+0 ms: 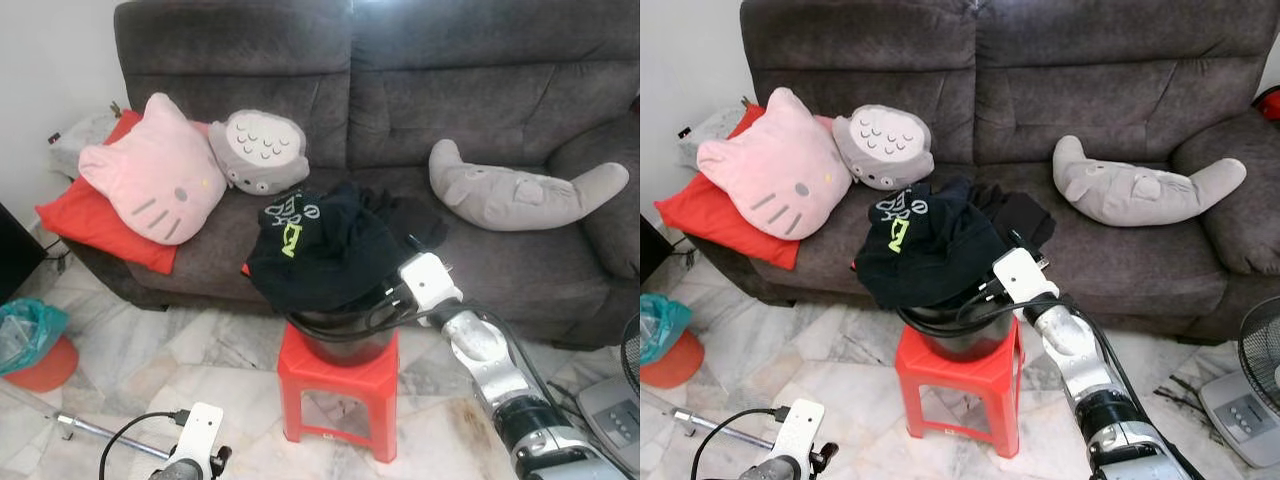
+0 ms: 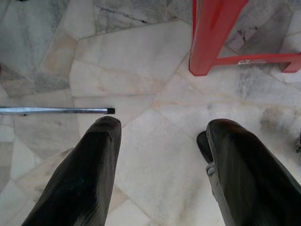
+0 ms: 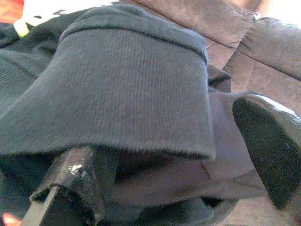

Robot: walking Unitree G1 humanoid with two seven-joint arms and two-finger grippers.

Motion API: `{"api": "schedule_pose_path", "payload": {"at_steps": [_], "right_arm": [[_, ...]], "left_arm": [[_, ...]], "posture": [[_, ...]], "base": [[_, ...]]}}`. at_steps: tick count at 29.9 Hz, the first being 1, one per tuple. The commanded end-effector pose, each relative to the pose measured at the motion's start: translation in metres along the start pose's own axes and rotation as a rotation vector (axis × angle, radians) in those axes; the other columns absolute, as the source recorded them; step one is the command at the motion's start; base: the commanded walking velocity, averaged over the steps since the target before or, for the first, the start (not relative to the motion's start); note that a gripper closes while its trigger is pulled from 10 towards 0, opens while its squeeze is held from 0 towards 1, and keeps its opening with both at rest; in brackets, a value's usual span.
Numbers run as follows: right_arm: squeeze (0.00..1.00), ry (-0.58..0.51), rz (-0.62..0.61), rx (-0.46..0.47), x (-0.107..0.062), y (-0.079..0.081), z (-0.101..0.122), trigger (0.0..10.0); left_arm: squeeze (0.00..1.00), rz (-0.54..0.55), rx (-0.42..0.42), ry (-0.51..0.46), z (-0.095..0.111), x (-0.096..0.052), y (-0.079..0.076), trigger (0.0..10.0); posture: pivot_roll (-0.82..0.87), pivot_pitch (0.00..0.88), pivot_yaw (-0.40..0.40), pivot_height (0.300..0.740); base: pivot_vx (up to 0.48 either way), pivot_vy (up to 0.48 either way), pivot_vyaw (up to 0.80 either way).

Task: Hang hanger

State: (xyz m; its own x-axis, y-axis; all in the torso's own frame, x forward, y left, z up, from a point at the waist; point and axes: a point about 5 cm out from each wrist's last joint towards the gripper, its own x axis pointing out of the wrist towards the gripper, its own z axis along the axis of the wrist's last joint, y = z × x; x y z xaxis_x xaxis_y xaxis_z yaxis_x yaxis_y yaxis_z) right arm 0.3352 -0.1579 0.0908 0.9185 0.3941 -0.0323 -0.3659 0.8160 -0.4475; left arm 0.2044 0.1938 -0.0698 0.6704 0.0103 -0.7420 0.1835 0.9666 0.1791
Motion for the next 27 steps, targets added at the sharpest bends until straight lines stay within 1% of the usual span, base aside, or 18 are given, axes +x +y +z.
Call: {"api": "schedule_pose_path", "payload": {"at_steps": [1, 5, 11, 22, 24, 25, 27], "right_arm": [[0.00, -0.007, 0.014, 0.004, 0.001, 0.005, 0.001, 10.0], [0.00, -0.005, -0.001, 0.004, 0.000, 0.004, 0.000, 10.0], [0.00, -0.007, 0.009, 0.006, 0.000, 0.005, 0.000, 10.0], [0.00, -0.024, 0.035, 0.010, 0.000, 0.011, 0.002, 10.0], [0.00, -0.045, 0.076, -0.002, -0.001, 0.014, 0.004, 10.0], [0.00, -0.045, 0.076, -0.002, -0.001, 0.014, 0.004, 10.0], [0.00, -0.071, 0.126, -0.011, -0.001, 0.017, 0.008, 10.0]], "left_arm": [[0.00, 0.010, 0.017, 0.019, -0.004, -0.001, 0.005, 10.0], [0.00, 0.010, 0.013, 0.020, -0.004, -0.001, 0.005, 10.0], [0.00, 0.014, 0.016, 0.022, -0.005, -0.001, 0.005, 10.0], [0.00, 0.020, 0.023, 0.027, -0.007, -0.002, 0.007, 10.0], [0.00, 0.024, 0.024, 0.025, -0.007, -0.002, 0.007, 10.0], [0.00, 0.024, 0.024, 0.025, -0.007, -0.002, 0.007, 10.0], [0.00, 0.025, 0.022, 0.024, -0.007, -0.002, 0.007, 10.0]], "posture": [[-0.19, 0.000, 0.114, 0.740], [-0.19, 0.000, 0.113, 0.740], [-0.19, 0.000, 0.113, 0.740], [-0.19, 0.000, 0.115, 0.740], [-0.19, 0.000, 0.115, 0.740], [-0.19, 0.000, 0.115, 0.740], [-0.19, 0.000, 0.116, 0.740]], "base": [[0.281, 0.000, 0.00], [0.285, 0.000, 0.00], [0.285, 0.000, 0.00], [0.000, 0.000, 0.00], [0.000, 0.000, 0.00], [0.000, 0.000, 0.00], [0.000, 0.000, 0.00]]}}
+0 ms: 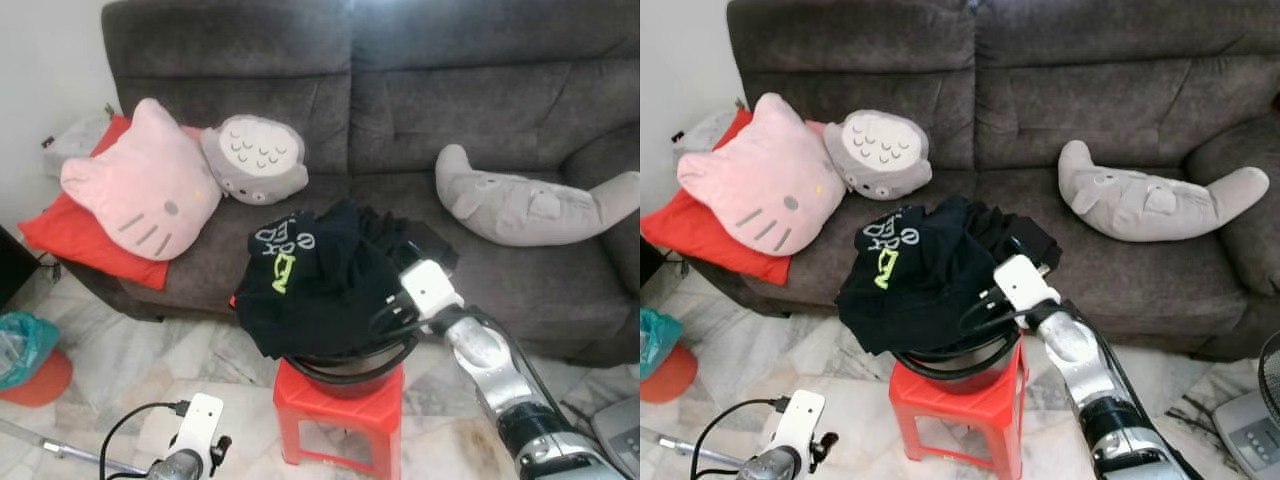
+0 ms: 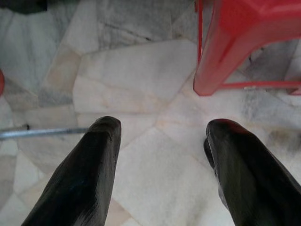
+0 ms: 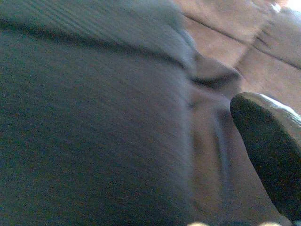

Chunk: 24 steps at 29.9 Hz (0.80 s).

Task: Hang hanger

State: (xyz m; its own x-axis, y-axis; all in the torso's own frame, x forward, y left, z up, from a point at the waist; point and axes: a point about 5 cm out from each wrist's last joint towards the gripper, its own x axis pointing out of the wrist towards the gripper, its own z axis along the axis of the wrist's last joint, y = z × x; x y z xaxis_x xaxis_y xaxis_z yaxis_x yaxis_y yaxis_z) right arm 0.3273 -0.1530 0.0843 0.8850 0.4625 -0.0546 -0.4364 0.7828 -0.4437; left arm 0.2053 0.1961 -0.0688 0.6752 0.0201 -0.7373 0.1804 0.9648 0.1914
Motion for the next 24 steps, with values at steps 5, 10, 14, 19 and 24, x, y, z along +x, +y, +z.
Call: {"api": "schedule_pose_path", "payload": {"at_steps": [5, 10, 14, 19, 24], "right_arm": [[0.00, -0.065, 0.125, -0.074, 0.001, 0.013, 0.014, 10.0], [0.00, -0.041, 0.148, -0.145, -0.010, 0.016, 0.008, 10.0], [0.00, -0.013, 0.187, -0.185, -0.021, 0.022, 0.001, 10.0], [0.00, 0.001, 0.191, -0.194, -0.027, 0.024, -0.002, 10.0], [0.00, -0.013, 0.172, -0.239, -0.023, 0.017, 0.003, 10.0]], "left_arm": [[0.00, 0.009, 0.011, 0.030, -0.008, -0.002, 0.005, 10.0], [0.00, 0.007, 0.007, 0.032, -0.010, -0.003, 0.004, 10.0], [0.00, 0.002, 0.009, 0.033, -0.010, -0.003, 0.003, 10.0], [0.00, -0.002, 0.008, 0.029, -0.008, -0.002, 0.002, 10.0], [0.00, -0.004, 0.009, 0.026, -0.008, -0.002, 0.002, 10.0]], "posture": [[-0.19, 0.000, 0.110, 0.740], [-0.20, 0.000, 0.112, 0.740], [-0.20, 0.000, 0.112, 0.740], [-0.20, 0.000, 0.111, 0.740], [-0.20, 0.000, 0.112, 0.740]], "base": [[0.000, 0.000, 0.00], [0.000, 0.000, 0.00], [0.000, 0.000, 0.00], [0.000, 0.000, 0.00], [0.000, 0.000, 0.00]]}}
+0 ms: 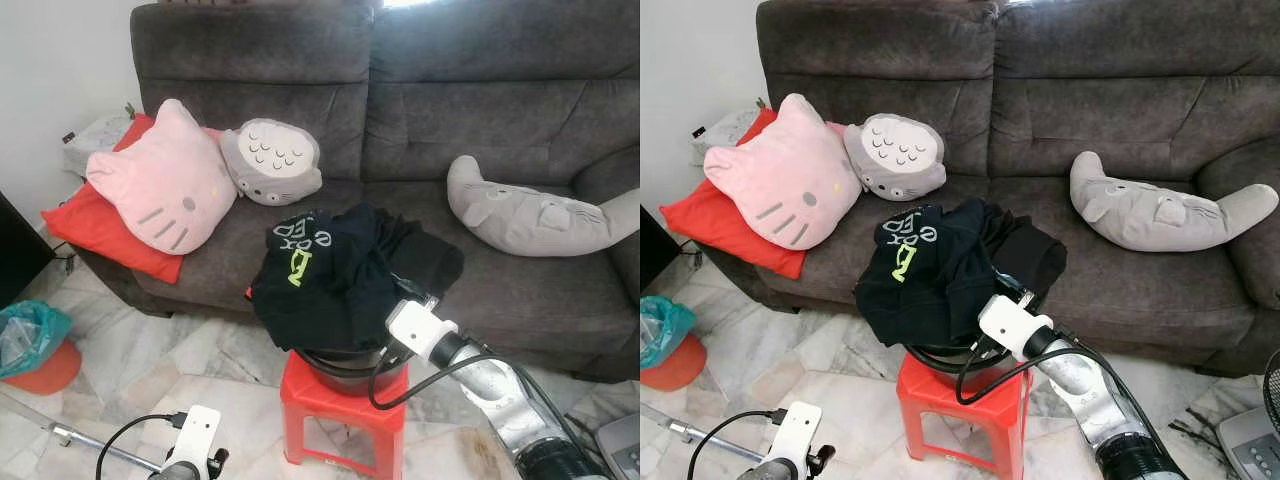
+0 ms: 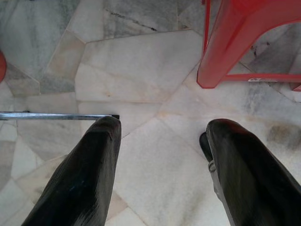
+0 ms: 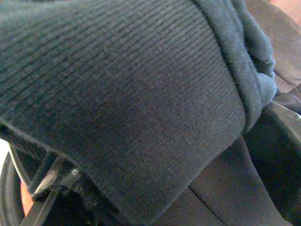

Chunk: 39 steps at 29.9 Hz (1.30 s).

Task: Hang hanger

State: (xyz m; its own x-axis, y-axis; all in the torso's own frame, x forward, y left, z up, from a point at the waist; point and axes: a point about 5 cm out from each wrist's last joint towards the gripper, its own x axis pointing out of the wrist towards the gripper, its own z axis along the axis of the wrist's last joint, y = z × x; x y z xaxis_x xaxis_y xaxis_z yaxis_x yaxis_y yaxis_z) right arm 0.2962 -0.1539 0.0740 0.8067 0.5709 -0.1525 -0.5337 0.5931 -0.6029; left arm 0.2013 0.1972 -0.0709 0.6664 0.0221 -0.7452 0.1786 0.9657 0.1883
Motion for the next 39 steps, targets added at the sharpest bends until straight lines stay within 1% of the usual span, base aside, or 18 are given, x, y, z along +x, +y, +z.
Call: {"api": "schedule_pose_path", "payload": {"at_steps": [1, 2, 5, 6, 7, 9, 11, 14, 17, 18, 21, 25, 28, 30, 32, 33, 39], "right_arm": [[0.00, -0.023, 0.003, -0.032, 0.004, -0.003, 0.008, 10.0], [0.00, -0.049, -0.042, -0.052, 0.008, -0.014, 0.015, 10.0], [0.00, -0.074, -0.108, -0.088, 0.010, -0.028, 0.024, 10.0], [0.00, -0.074, -0.133, -0.089, 0.010, -0.032, 0.026, 10.0], [0.00, -0.079, -0.179, -0.078, 0.011, -0.039, 0.029, 10.0], [0.00, -0.080, -0.187, -0.075, 0.011, -0.041, 0.029, 10.0], [0.00, -0.061, -0.217, -0.093, 0.010, -0.045, 0.032, 10.0], [0.00, -0.065, -0.208, -0.094, 0.011, -0.044, 0.034, 10.0], [0.00, -0.064, -0.156, -0.079, 0.012, -0.037, 0.033, 10.0], [0.00, -0.064, -0.156, -0.079, 0.012, -0.037, 0.033, 10.0], [0.00, -0.034, -0.082, -0.071, 0.013, -0.027, 0.028, 10.0], [0.00, -0.027, -0.068, -0.066, 0.013, -0.025, 0.027, 10.0], [0.00, -0.038, 0.035, -0.062, 0.014, -0.019, 0.031, 10.0], [0.00, -0.034, 0.085, -0.108, 0.014, -0.019, 0.032, 10.0], [0.00, -0.002, 0.134, -0.195, 0.013, -0.019, 0.028, 10.0], [0.00, 0.008, 0.147, -0.215, 0.013, -0.019, 0.026, 10.0], [0.00, 0.018, 0.137, -0.224, 0.014, -0.023, 0.027, 10.0]], "left_arm": [[0.00, -0.002, 0.012, 0.014, -0.003, -0.001, 0.002, 10.0], [0.00, -0.003, 0.013, 0.014, -0.003, -0.001, 0.002, 10.0], [0.00, -0.003, 0.012, 0.016, -0.003, -0.001, 0.002, 10.0], [0.00, -0.003, 0.012, 0.017, -0.004, -0.001, 0.002, 10.0], [0.00, -0.002, 0.013, 0.018, -0.004, -0.001, 0.003, 10.0], [0.00, -0.002, 0.013, 0.019, -0.004, -0.001, 0.003, 10.0], [0.00, -0.003, 0.012, 0.021, -0.005, -0.001, 0.002, 10.0], [0.00, -0.003, 0.011, 0.023, -0.005, -0.001, 0.002, 10.0], [0.00, -0.003, 0.010, 0.027, -0.006, -0.001, 0.002, 10.0], [0.00, -0.003, 0.010, 0.027, -0.006, -0.001, 0.002, 10.0], [0.00, -0.002, 0.009, 0.033, -0.008, -0.002, 0.003, 10.0], [0.00, -0.002, 0.009, 0.034, -0.009, -0.002, 0.003, 10.0], [0.00, 0.001, 0.009, 0.039, -0.010, -0.003, 0.004, 10.0], [0.00, 0.003, 0.009, 0.040, -0.011, -0.003, 0.005, 10.0], [0.00, 0.003, 0.009, 0.040, -0.010, -0.003, 0.004, 10.0], [0.00, 0.003, 0.009, 0.040, -0.010, -0.003, 0.004, 10.0], [0.00, 0.003, 0.008, 0.039, -0.010, -0.002, 0.003, 10.0]], "posture": [[-0.20, 0.000, 0.112, 0.740], [-0.20, 0.000, 0.111, 0.740], [-0.20, 0.000, 0.111, 0.740], [-0.19, 0.000, 0.108, 0.740], [-0.19, 0.000, 0.108, 0.740], [-0.19, 0.000, 0.108, 0.740], [-0.19, 0.000, 0.109, 0.740], [-0.19, 0.000, 0.109, 0.740], [-0.19, 0.000, 0.109, 0.740], [-0.19, 0.000, 0.109, 0.740], [-0.20, 0.000, 0.112, 0.740], [-0.20, 0.000, 0.112, 0.740], [-0.19, 0.000, 0.114, 0.740], [-0.19, 0.000, 0.114, 0.740], [-0.19, 0.000, 0.114, 0.740], [-0.19, 0.000, 0.114, 0.740], [-0.19, 0.000, 0.114, 0.740]], "base": [[0.000, 0.000, 0.00], [0.000, 0.000, 0.00], [0.000, 0.000, 0.00], [0.000, 0.000, 0.00], [0.000, 0.000, 0.00], [0.000, 0.000, 0.00], [0.000, 0.000, 0.00], [0.000, 0.000, 0.00], [0.000, 0.000, 0.00], [0.000, 0.000, 0.00], [0.000, 0.000, 0.00], [0.000, 0.000, 0.00], [0.000, 0.000, 0.00], [0.000, 0.000, 0.00], [0.000, 0.000, 0.00], [0.000, 0.000, 0.00], [0.000, 0.000, 0.00]]}}
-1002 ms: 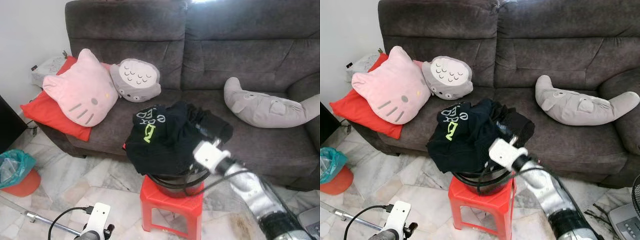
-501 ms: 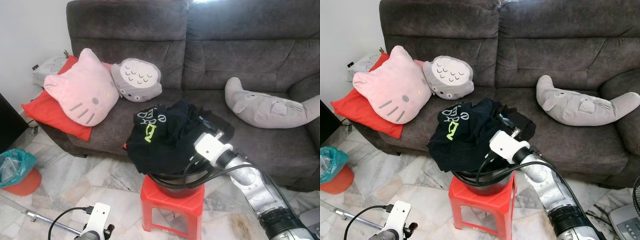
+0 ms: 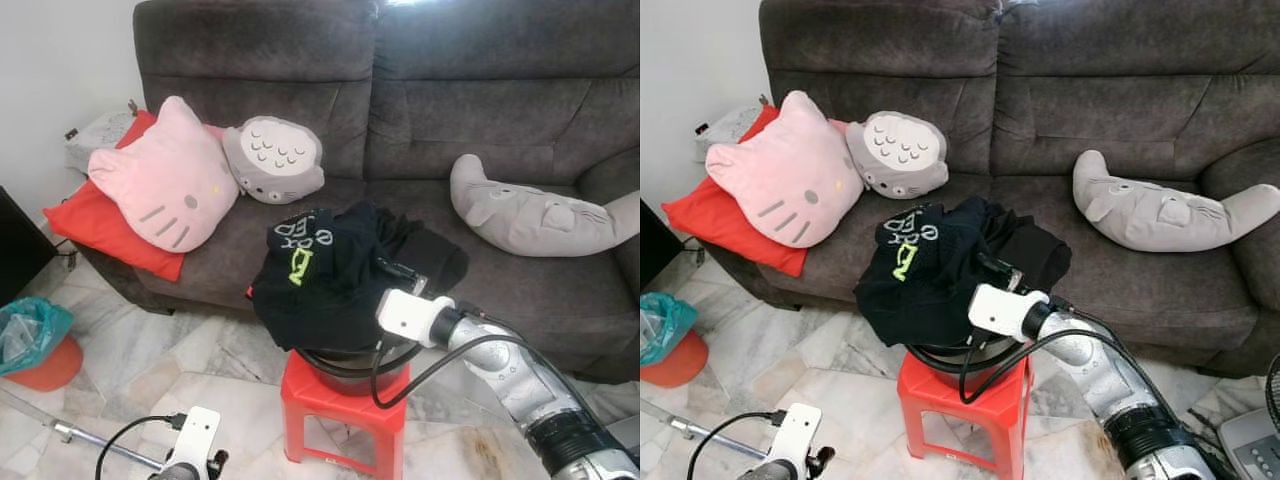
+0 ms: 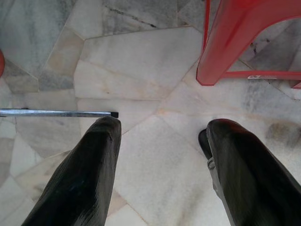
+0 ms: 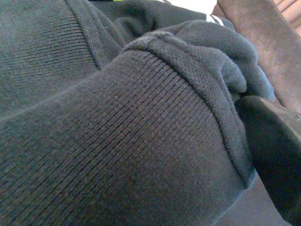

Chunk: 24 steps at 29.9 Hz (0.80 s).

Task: Hang hanger

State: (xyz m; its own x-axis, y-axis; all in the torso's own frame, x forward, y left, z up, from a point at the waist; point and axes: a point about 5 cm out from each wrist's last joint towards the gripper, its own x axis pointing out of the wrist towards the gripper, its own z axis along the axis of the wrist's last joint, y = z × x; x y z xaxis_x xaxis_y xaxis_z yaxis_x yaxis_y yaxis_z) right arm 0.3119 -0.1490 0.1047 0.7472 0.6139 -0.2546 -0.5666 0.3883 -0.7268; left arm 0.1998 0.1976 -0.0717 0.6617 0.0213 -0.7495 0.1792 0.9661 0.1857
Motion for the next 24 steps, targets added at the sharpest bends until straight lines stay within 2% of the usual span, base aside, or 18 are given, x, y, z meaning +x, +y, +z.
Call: {"api": "schedule_pose_path", "payload": {"at_steps": [1, 6, 8, 9, 13, 14, 18, 19, 24], "right_arm": [[0.00, -0.006, 0.010, -0.020, 0.003, -0.001, 0.003, 10.0], [0.00, 0.027, -0.056, -0.022, 0.001, -0.005, 0.000, 10.0], [0.00, 0.067, -0.211, 0.015, -0.002, -0.016, -0.006, 10.0], [0.00, 0.067, -0.211, 0.015, -0.002, -0.016, -0.006, 10.0], [0.00, 0.071, -0.353, 0.136, -0.004, -0.021, -0.007, 10.0], [0.00, 0.066, -0.404, 0.193, -0.005, -0.022, -0.007, 10.0], [0.00, 0.064, -0.421, 0.286, -0.004, -0.017, -0.010, 10.0], [0.00, 0.066, -0.425, 0.348, -0.002, -0.012, -0.012, 10.0], [0.00, 0.065, -0.408, 0.382, 0.000, -0.007, -0.013, 10.0]], "left_arm": [[0.00, 0.006, 0.009, 0.033, -0.008, -0.002, 0.003, 10.0], [0.00, 0.004, 0.011, 0.033, -0.008, -0.002, 0.003, 10.0], [0.00, 0.005, 0.012, 0.033, -0.009, -0.002, 0.003, 10.0], [0.00, 0.005, 0.012, 0.033, -0.009, -0.002, 0.003, 10.0], [0.00, 0.004, 0.012, 0.031, -0.008, -0.002, 0.003, 10.0], [0.00, 0.004, 0.012, 0.030, -0.008, -0.002, 0.003, 10.0], [0.00, 0.003, 0.014, 0.028, -0.008, -0.002, 0.003, 10.0], [0.00, 0.004, 0.014, 0.027, -0.008, -0.002, 0.003, 10.0], [0.00, 0.006, 0.013, 0.024, -0.007, -0.002, 0.003, 10.0]], "posture": [[-0.19, 0.000, 0.114, 0.740], [-0.19, 0.000, 0.116, 0.740], [-0.19, 0.000, 0.115, 0.740], [-0.19, 0.000, 0.115, 0.740], [-0.19, 0.000, 0.114, 0.740], [-0.19, 0.000, 0.114, 0.740], [-0.19, 0.000, 0.114, 0.740], [-0.19, 0.000, 0.115, 0.740], [-0.19, 0.000, 0.115, 0.740]], "base": [[0.000, 0.000, 0.00], [0.000, 0.000, 0.00], [0.000, 0.000, 0.00], [0.000, 0.000, 0.00], [0.000, 0.000, 0.00], [0.000, 0.000, 0.00], [0.000, 0.000, 0.00], [0.000, 0.000, 0.00], [0.000, 0.000, 0.00]]}}
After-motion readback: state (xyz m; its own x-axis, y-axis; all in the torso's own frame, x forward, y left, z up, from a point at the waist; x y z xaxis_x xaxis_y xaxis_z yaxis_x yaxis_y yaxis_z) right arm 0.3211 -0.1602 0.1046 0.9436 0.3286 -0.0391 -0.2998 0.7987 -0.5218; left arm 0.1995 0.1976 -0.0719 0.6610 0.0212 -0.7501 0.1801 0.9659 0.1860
